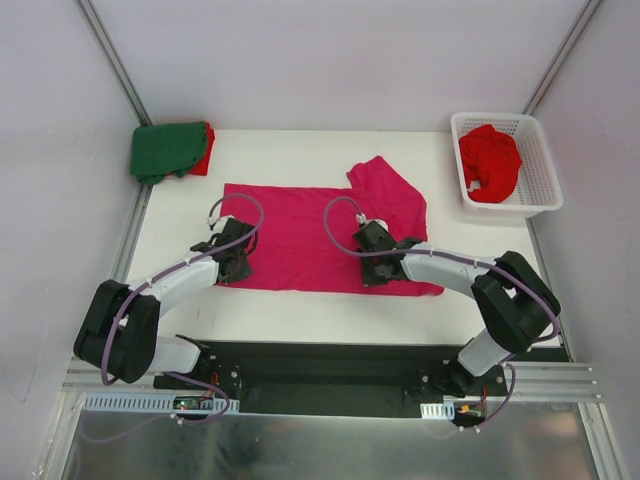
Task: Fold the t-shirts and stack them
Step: Fold the flattened tshirt in 1/3 of the way
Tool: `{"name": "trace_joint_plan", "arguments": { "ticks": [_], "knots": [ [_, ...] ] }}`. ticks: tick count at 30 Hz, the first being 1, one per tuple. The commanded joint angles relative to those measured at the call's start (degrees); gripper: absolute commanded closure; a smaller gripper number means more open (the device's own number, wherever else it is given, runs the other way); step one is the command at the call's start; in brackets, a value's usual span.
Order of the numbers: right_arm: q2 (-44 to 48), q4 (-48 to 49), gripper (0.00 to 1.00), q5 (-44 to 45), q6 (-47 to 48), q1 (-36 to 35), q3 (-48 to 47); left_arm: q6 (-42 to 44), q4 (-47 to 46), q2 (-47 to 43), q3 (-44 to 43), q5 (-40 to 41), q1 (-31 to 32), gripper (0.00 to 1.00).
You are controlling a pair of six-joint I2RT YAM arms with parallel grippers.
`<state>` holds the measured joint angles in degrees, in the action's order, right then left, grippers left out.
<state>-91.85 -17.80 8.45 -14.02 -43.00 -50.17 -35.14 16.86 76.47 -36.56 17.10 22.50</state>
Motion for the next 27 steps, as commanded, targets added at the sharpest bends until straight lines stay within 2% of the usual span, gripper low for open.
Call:
{"name": "trace_joint_plan", "arguments": {
  "ticks": [1,14,21,27],
  "knots": [
    [1.1,-5.0,0.99,0.4,-1.7,-1.4,3.7,0.9,2.4,-3.3,-0.6,1.9,-0.1,1.00],
    [4.9,-8.5,0.99,3.0,-2.4,-2.1,6.8,3.1,6.8,-12.3,-4.7,2.8,-0.1,1.00],
    [8.3,-10.9,0.99,5.4,-3.0,-2.2,7.6,1.2,6.4,-10.4,-4.1,0.5,0.0,1.00],
    [13.8,-13.1,0.99,6.1,-3.1,-2.5,5.2,-1.0,1.4,-10.0,-2.2,-4.2,0.2,1.00]
  ]
}}
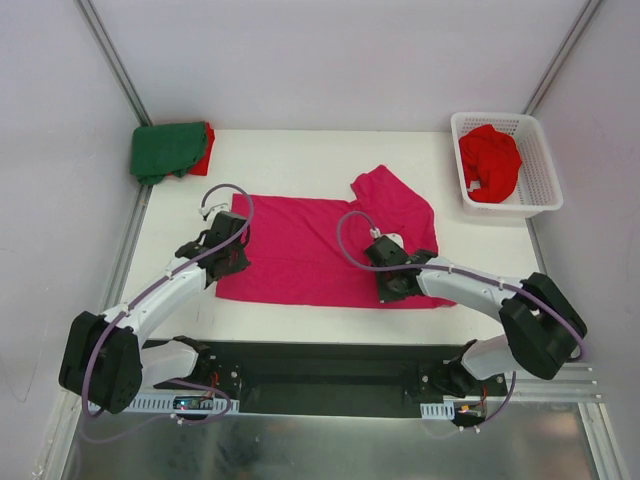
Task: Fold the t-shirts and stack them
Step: Fold the flattened tshirt in 1/3 of the way
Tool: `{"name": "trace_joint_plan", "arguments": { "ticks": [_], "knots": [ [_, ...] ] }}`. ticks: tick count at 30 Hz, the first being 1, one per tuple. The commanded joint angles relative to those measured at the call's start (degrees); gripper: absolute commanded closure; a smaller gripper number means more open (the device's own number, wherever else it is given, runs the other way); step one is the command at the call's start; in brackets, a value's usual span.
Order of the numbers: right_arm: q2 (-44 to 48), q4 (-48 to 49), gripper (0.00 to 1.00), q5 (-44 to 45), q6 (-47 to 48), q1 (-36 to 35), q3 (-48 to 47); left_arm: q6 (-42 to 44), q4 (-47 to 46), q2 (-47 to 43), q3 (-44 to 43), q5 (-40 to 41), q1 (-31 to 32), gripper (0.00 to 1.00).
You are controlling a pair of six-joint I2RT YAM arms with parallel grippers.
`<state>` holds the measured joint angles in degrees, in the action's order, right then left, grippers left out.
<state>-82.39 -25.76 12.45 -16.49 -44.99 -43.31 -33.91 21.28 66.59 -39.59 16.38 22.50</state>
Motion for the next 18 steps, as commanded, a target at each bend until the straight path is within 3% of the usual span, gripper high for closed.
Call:
{"name": "trace_joint_plan", "arguments": {
  "ticks": [1,7,18],
  "knots": [
    [4.9,-5.4,0.99,2.2,-0.7,-0.5,-2.1,-2.6,-3.7,-0.2,1.4,-4.8,0.2,1.00],
    [8.1,-7.3,0.99,2.5,0.2,-0.7,-5.2,-5.1,-8.9,-0.3,4.4,-7.9,1.8,1.00],
    [8.7,-7.7,0.99,2.4,0.1,-0.8,-5.2,-9.8,-10.5,1.9,8.6,-5.6,3.0,1.00]
  ]
}}
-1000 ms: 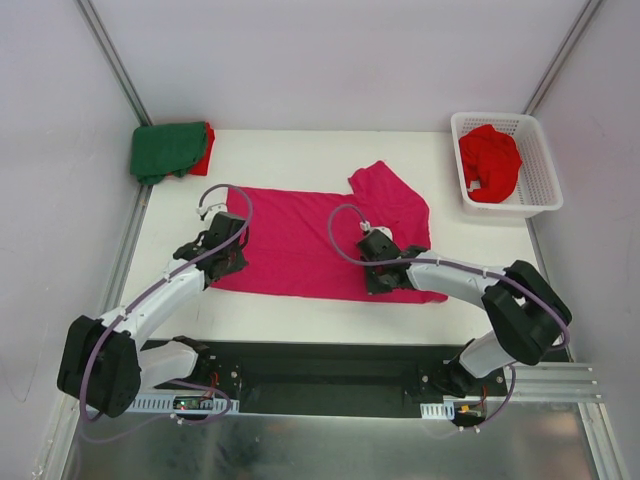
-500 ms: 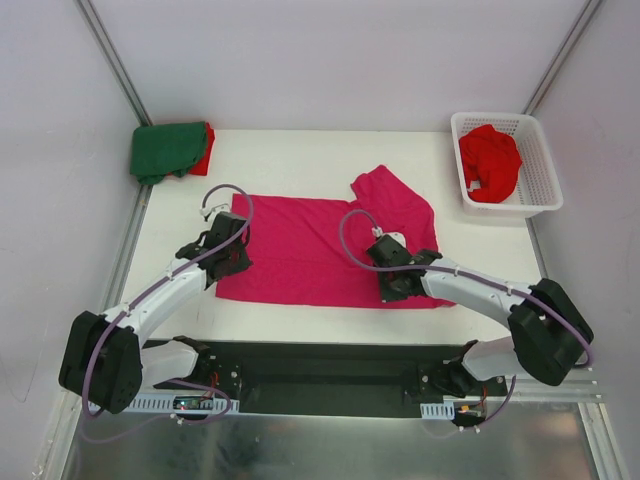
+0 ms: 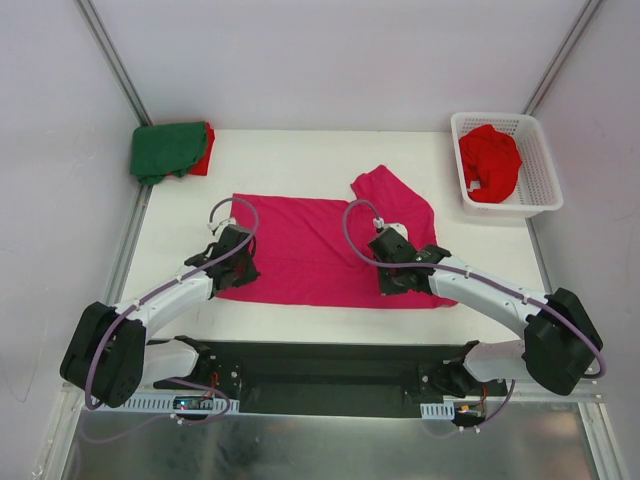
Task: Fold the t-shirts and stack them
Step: Fold the flattened tshirt in 1/3 of the way
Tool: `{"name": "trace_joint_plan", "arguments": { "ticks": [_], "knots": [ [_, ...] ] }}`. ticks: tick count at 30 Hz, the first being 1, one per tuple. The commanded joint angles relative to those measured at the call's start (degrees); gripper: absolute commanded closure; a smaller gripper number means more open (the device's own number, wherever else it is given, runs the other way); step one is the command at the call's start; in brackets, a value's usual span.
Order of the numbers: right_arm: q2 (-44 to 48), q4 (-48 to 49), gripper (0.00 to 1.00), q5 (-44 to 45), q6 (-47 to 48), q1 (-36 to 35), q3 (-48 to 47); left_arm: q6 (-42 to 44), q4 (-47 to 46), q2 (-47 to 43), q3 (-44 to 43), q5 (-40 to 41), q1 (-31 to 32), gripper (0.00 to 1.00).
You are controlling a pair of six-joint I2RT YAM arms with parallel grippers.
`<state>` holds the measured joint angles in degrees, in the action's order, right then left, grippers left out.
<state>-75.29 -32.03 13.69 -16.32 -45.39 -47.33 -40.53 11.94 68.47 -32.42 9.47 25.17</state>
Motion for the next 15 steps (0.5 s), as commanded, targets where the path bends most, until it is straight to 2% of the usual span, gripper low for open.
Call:
{"name": "trace_joint_plan", "arguments": {
  "ticks": [1,15],
  "knots": [
    [1.7,-1.5,0.99,1.2,0.1,-0.3,-1.2,-3.6,-0.9,0.0,1.6,1.7,0.3,1.00],
    [1.6,-1.3,0.99,1.4,1.1,-0.3,-1.0,-8.5,5.9,-2.5,4.2,7.4,0.3,1.00]
  ]
}}
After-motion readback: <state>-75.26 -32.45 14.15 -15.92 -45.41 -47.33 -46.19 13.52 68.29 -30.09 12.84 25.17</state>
